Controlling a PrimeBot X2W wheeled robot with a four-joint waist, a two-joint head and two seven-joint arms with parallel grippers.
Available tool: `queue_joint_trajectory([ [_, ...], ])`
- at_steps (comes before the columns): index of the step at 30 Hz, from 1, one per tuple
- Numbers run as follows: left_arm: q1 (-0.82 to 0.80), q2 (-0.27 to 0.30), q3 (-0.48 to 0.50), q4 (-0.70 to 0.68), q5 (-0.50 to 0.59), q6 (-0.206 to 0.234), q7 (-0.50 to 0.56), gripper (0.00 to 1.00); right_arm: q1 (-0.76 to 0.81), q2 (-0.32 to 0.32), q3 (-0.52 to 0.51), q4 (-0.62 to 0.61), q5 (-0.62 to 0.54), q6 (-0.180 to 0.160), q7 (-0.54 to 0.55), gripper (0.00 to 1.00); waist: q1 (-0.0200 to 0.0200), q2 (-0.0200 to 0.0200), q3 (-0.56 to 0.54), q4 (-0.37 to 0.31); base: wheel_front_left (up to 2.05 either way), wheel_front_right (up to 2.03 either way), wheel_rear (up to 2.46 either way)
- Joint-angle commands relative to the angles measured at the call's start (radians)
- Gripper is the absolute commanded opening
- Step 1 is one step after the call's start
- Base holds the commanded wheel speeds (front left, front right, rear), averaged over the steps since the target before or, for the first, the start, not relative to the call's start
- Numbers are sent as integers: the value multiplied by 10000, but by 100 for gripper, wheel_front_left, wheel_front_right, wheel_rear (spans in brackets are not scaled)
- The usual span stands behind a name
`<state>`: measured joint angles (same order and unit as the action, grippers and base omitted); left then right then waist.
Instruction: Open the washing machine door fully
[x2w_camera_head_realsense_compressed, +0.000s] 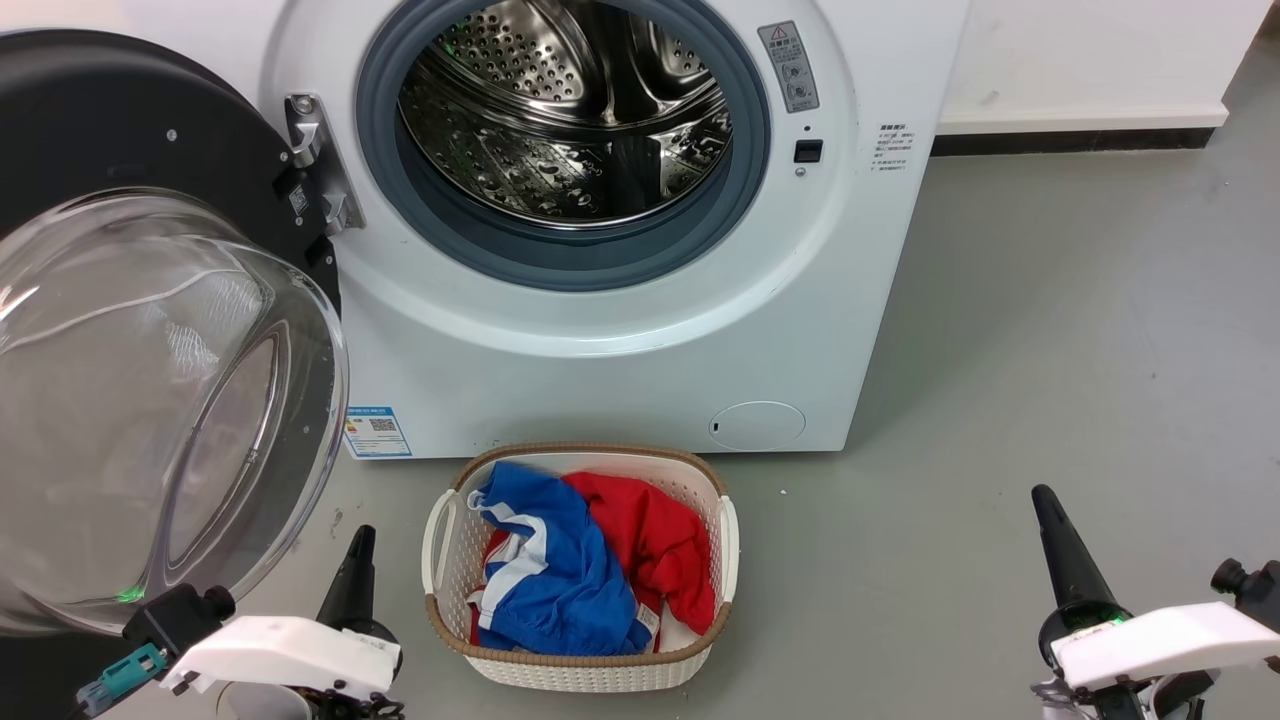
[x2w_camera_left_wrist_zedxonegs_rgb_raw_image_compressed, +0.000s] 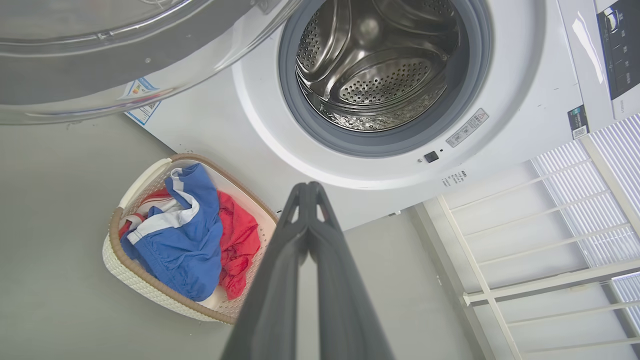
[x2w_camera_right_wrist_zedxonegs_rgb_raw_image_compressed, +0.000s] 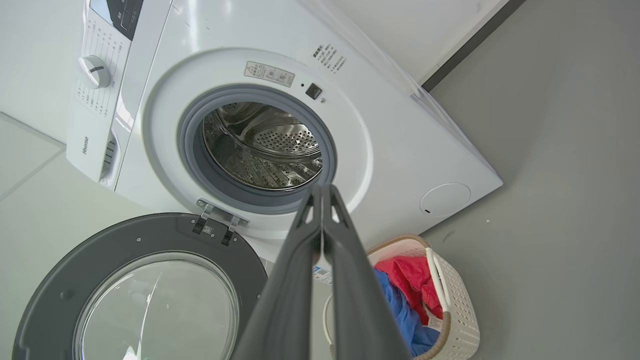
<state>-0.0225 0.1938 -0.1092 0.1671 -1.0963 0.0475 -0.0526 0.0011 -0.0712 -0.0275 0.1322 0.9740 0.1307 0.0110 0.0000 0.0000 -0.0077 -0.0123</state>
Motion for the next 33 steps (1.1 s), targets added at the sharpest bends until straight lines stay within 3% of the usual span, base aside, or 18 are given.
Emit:
queue_joint_trajectory([
  [1, -267, 2, 124, -63, -169, -94, 50, 0, -250, -70, -35, -49, 255, 1, 51, 0, 0, 0, 1, 1, 0, 0, 0],
  [33, -605, -669, 1127, 366, -2817, -977, 812, 0, -713, -62, -286, 546, 3543, 1, 411, 0, 0, 0, 48, 54, 0, 0, 0],
])
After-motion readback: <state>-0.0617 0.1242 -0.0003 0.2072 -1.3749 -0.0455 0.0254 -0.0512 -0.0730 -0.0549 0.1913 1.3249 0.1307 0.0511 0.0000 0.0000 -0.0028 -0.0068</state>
